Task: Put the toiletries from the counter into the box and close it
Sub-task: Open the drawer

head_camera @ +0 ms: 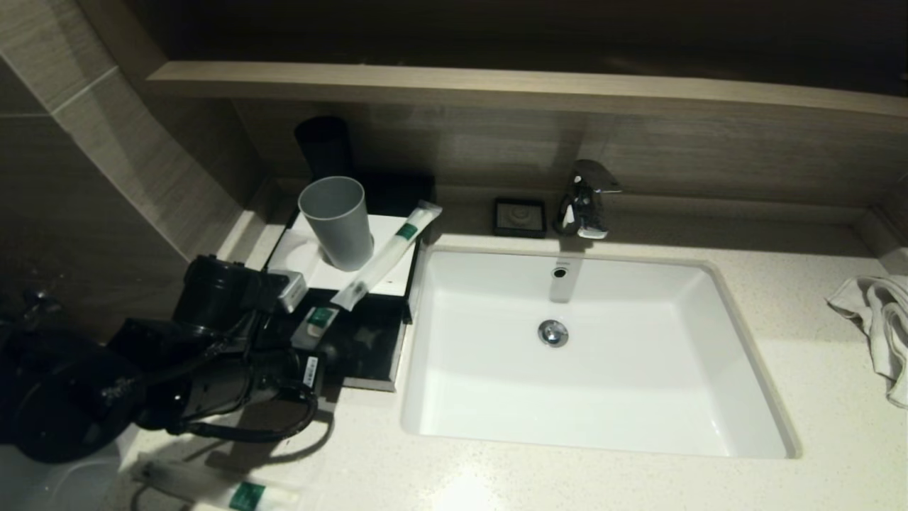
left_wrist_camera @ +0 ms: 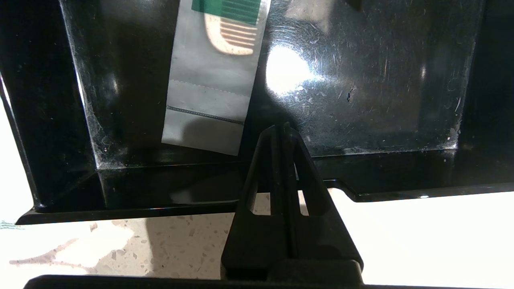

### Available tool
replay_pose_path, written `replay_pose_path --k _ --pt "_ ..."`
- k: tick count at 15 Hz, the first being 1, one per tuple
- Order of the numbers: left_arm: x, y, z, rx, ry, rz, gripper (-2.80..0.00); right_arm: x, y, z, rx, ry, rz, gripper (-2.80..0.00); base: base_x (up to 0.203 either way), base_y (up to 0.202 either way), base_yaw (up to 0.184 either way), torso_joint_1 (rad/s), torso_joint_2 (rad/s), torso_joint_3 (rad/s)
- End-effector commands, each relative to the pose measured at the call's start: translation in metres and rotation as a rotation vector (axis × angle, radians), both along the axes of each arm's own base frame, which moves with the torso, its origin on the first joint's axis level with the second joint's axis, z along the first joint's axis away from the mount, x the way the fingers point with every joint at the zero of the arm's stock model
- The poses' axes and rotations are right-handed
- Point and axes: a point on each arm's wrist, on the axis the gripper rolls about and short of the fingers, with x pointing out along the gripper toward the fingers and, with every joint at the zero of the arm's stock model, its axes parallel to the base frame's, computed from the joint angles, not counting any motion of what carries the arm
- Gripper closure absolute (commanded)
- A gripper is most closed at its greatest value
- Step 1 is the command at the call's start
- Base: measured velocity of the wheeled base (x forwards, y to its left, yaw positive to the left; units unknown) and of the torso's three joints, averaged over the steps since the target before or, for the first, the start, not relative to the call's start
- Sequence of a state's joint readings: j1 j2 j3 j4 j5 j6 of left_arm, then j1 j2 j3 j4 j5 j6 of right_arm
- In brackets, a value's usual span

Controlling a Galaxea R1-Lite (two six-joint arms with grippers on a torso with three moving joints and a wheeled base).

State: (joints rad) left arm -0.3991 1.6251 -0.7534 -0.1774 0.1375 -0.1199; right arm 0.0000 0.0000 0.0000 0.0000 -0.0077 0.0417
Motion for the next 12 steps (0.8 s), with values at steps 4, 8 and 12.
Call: replay_pose_path --k 4,8,12 --pt "-0.0031 0.0015 -0.0022 0.004 0.008 0.003 0.00 0.0000 0.0000 0.0000 0.001 0.000 0.000 0.00 0.000 0.000 0.000 0.000 0.00 0.000" --pt "-0.0067 0.0029 -0.0022 0.005 0.008 0.002 0.00 0.0000 0.0000 0.0000 0.001 0.000 0.000 0.00 0.000 0.000 0.000 0.000 0.00 0.000" --pt "-0.0102 0.0044 -0.0041 0.008 0.015 0.002 0.00 0.0000 0.0000 0.0000 0.001 0.000 0.000 0.00 0.000 0.000 0.000 0.000 0.00 0.000"
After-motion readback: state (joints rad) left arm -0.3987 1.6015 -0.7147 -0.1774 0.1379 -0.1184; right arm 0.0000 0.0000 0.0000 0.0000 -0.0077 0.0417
